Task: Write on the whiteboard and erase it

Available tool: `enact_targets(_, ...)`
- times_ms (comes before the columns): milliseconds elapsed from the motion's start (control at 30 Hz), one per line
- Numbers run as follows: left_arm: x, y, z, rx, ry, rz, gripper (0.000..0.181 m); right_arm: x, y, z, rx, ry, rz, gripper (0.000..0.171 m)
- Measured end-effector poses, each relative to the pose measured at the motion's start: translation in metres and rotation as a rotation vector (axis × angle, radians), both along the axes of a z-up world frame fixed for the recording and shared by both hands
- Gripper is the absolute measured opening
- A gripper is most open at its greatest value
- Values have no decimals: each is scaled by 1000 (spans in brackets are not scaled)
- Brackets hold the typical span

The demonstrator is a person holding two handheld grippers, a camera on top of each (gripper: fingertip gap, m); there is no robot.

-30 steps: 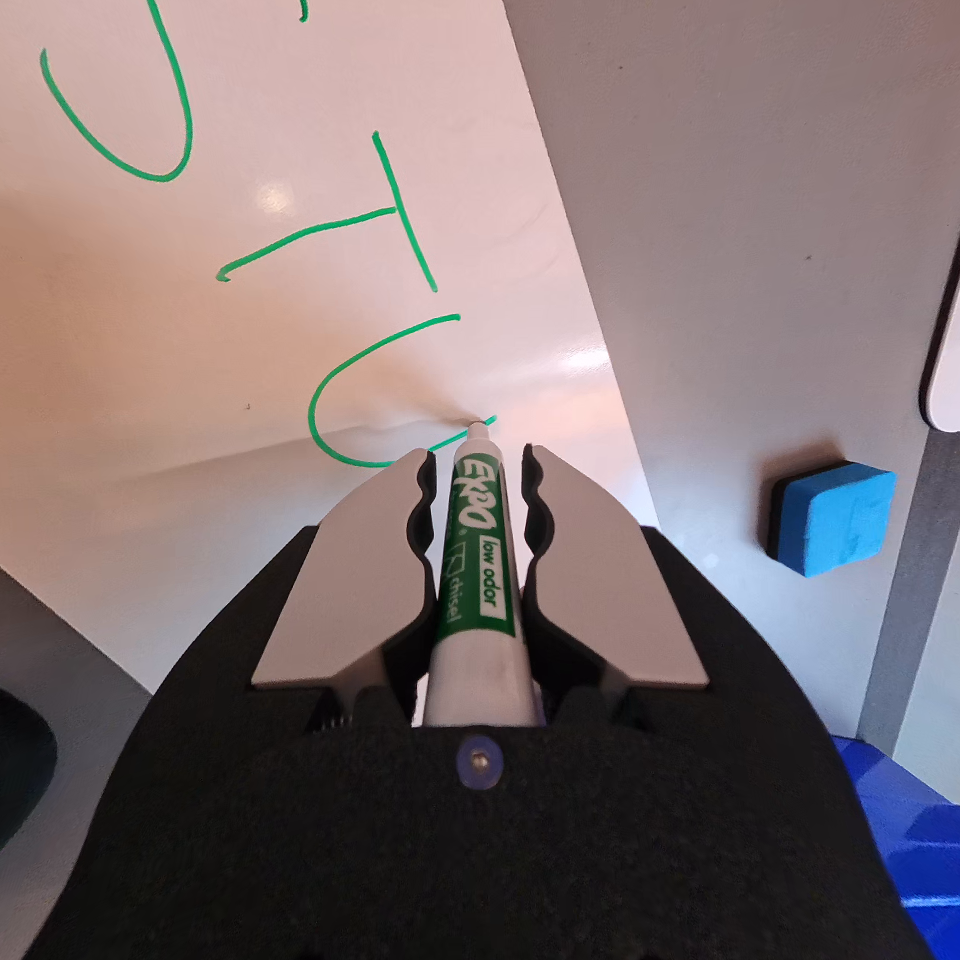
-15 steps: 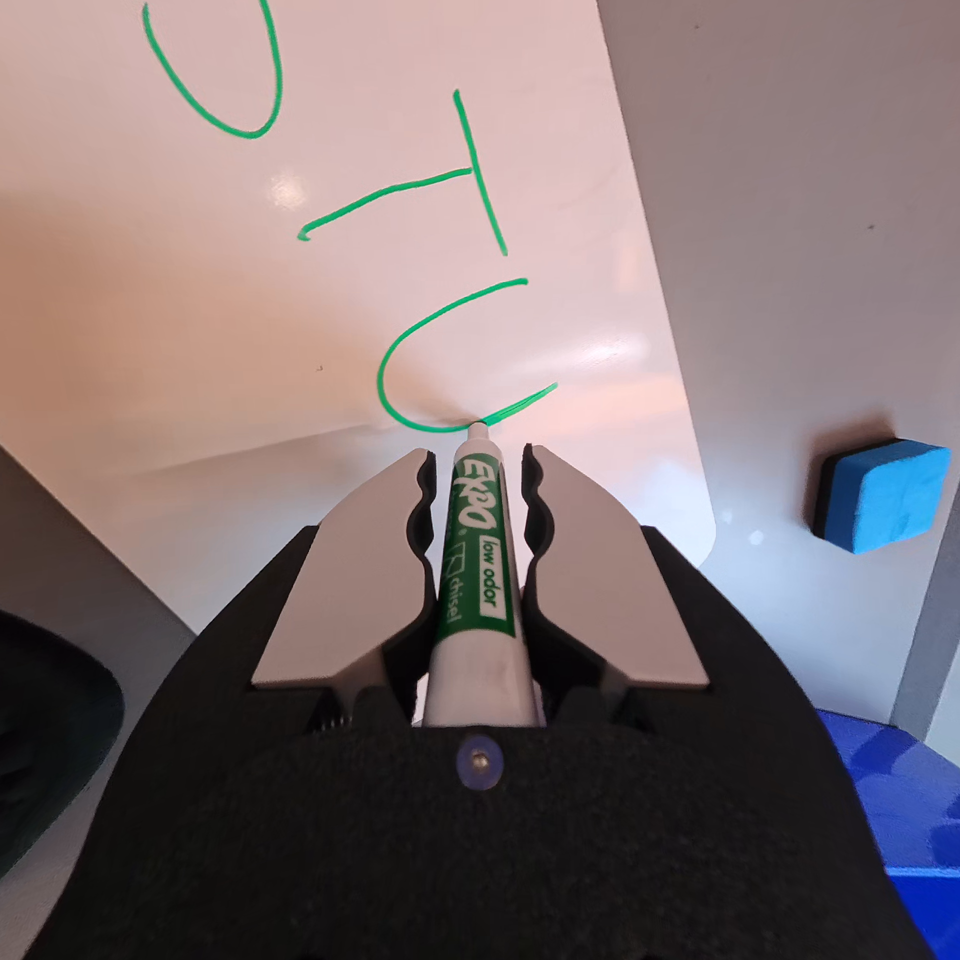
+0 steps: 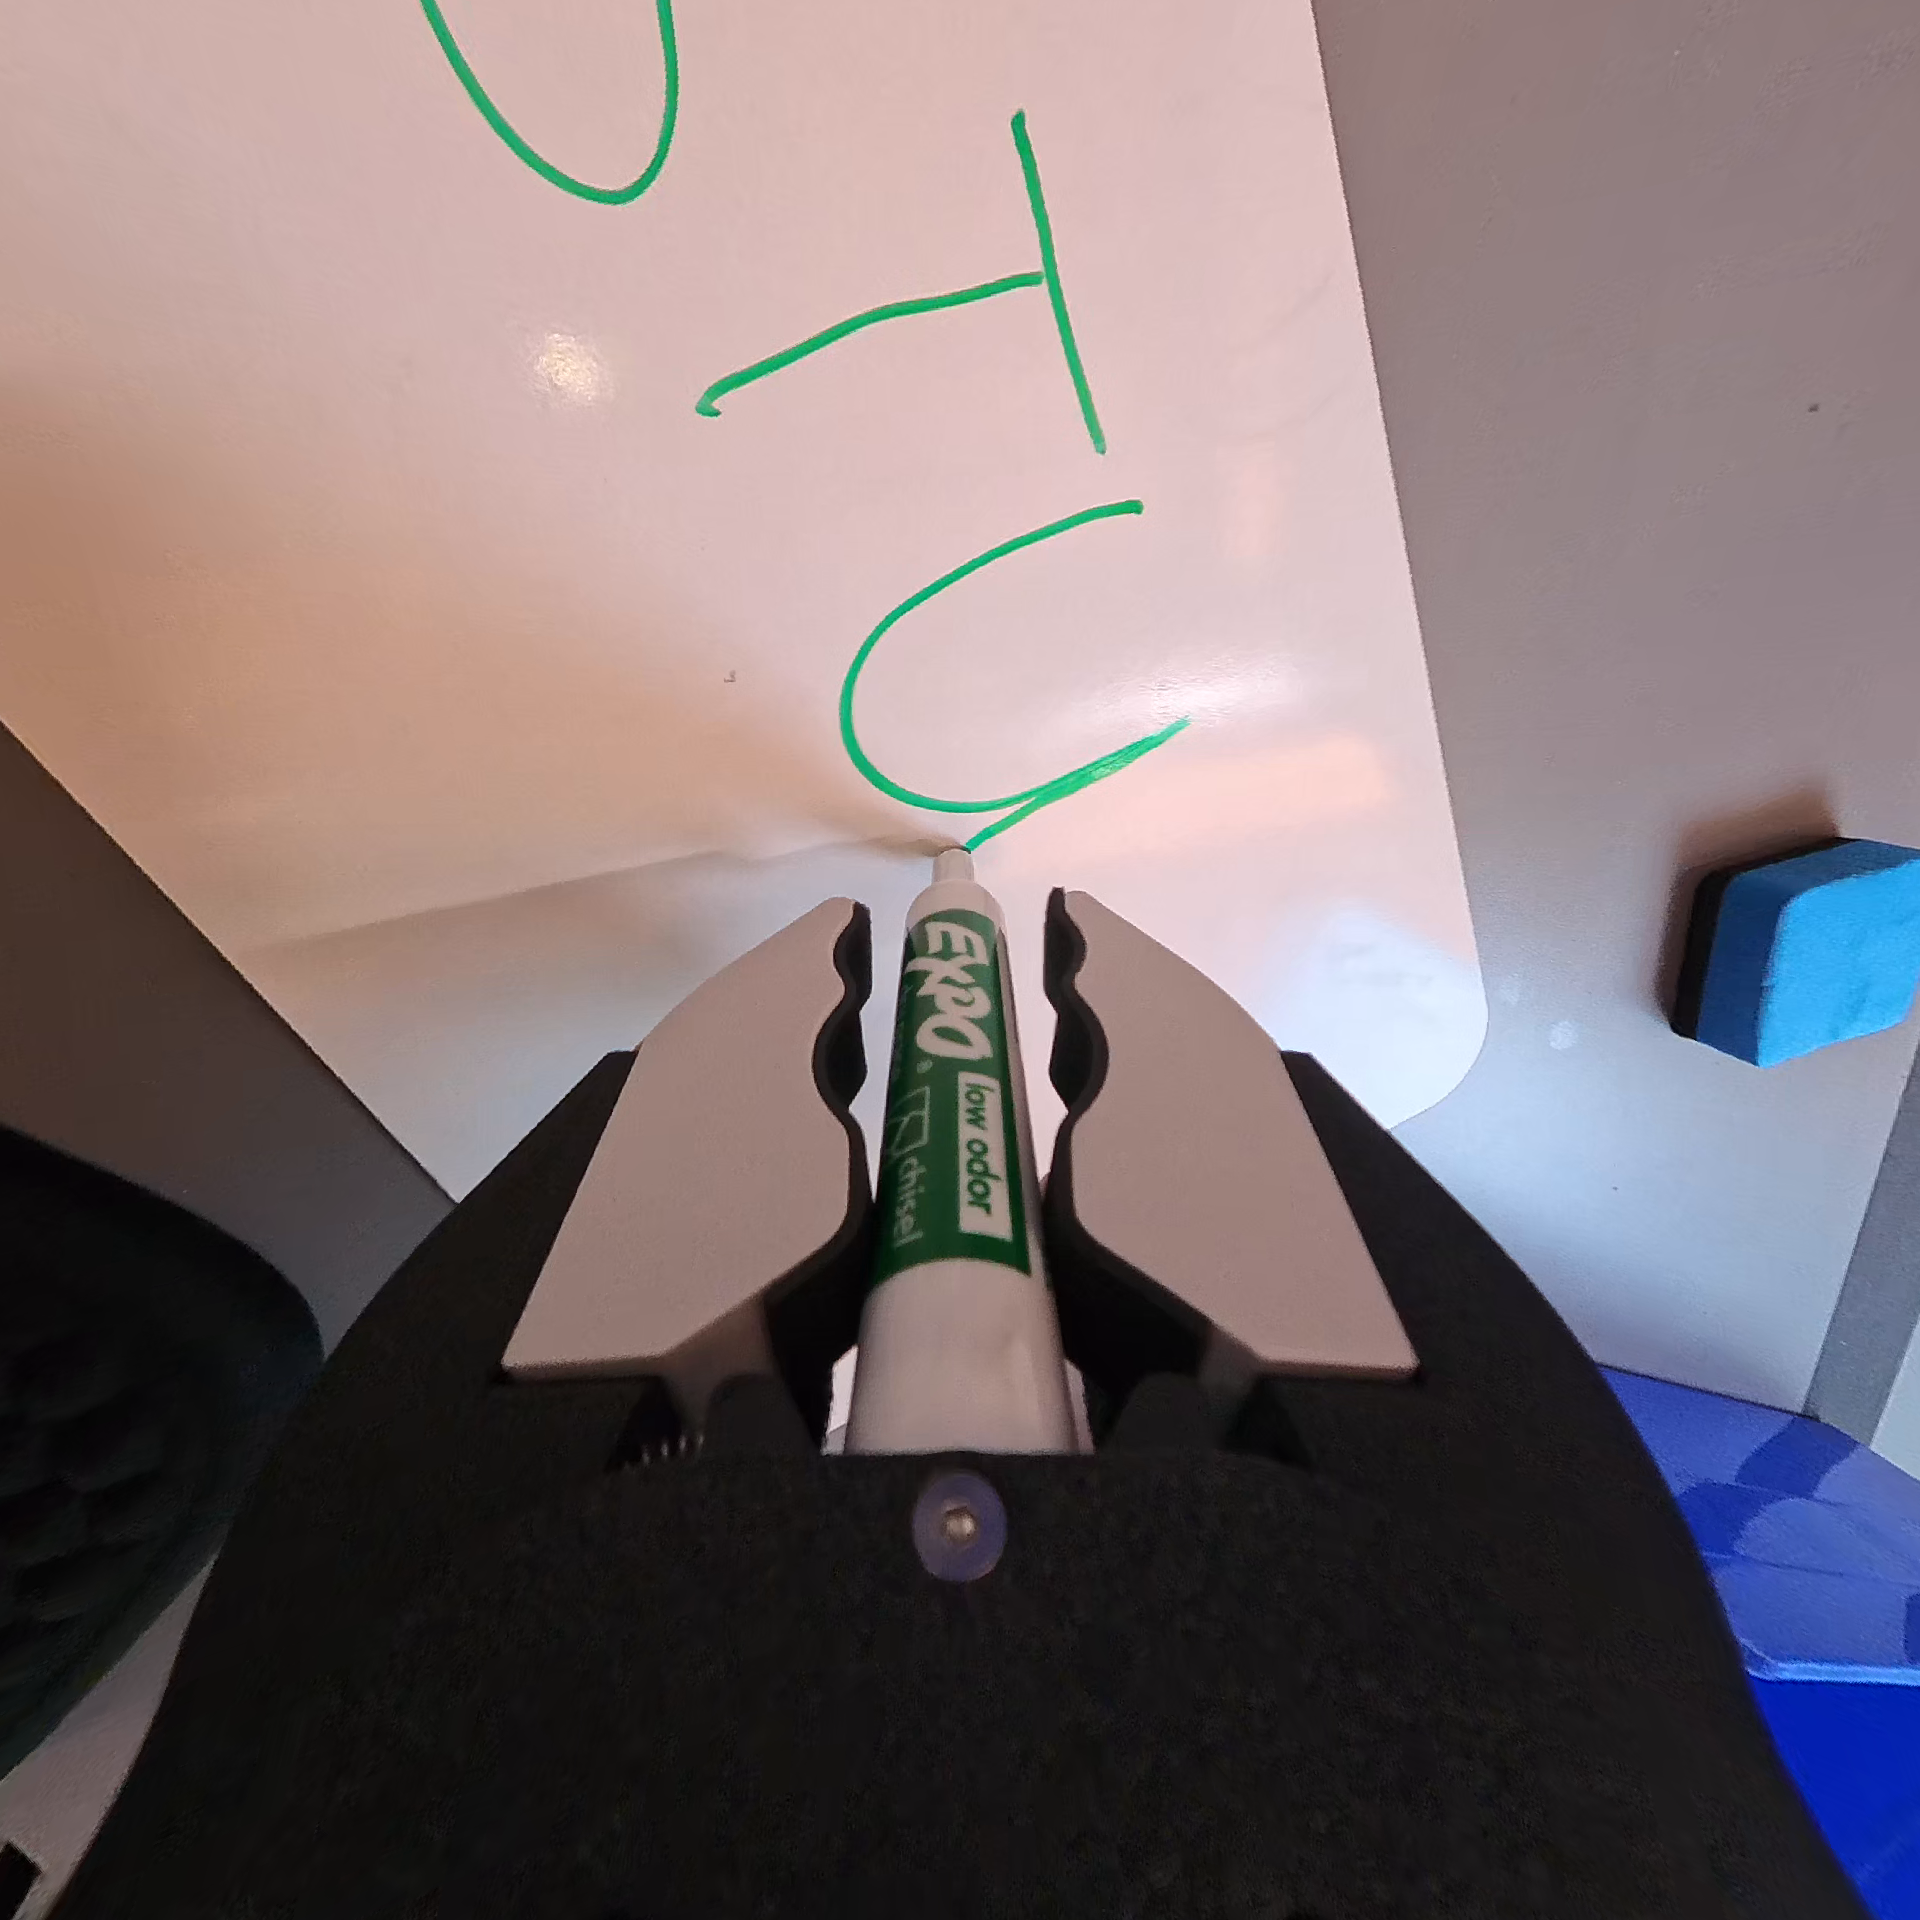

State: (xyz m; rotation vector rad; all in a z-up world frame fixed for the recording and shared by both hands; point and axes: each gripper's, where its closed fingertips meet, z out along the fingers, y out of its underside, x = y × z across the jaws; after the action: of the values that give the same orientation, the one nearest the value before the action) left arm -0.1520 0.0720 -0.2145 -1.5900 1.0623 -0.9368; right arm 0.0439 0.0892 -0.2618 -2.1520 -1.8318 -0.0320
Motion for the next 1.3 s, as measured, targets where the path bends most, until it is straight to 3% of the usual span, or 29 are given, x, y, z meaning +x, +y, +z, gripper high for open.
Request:
enact_targets(233,0,0,1,-5,-9,0,20,4,26,17,31,75,-47,33)
enact_targets(467,-1,1,2,-21,-25,3,20,2,46,9,30,88,-42,33)
enact_targets(1300,-1,0,2,-32,-32,6,20,-3,62,4,26,79,-24,33)
